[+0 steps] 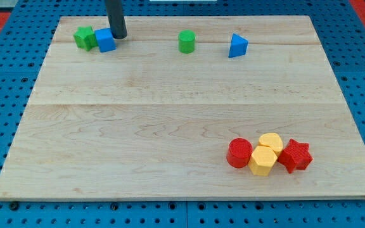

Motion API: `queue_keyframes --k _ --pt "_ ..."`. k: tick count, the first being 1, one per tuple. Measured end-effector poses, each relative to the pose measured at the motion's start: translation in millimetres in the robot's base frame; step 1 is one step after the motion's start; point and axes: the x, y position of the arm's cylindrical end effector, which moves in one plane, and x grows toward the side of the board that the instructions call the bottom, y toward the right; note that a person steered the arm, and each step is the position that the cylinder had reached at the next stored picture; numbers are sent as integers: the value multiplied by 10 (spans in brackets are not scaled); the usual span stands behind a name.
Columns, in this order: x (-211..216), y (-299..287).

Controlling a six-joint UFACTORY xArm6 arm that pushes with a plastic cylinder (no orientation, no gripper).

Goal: Place the green circle at the right side of the blue cube

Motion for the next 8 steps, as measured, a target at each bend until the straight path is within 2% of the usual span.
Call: queue_keyframes --k 1,3,4,5,6,7,8 --pt "-1 291" --pt "-559 2136" --pt "-162 2378" --pt "208 2066" --pt "350 1634" --pt "298 1377" --pt "100 1512"
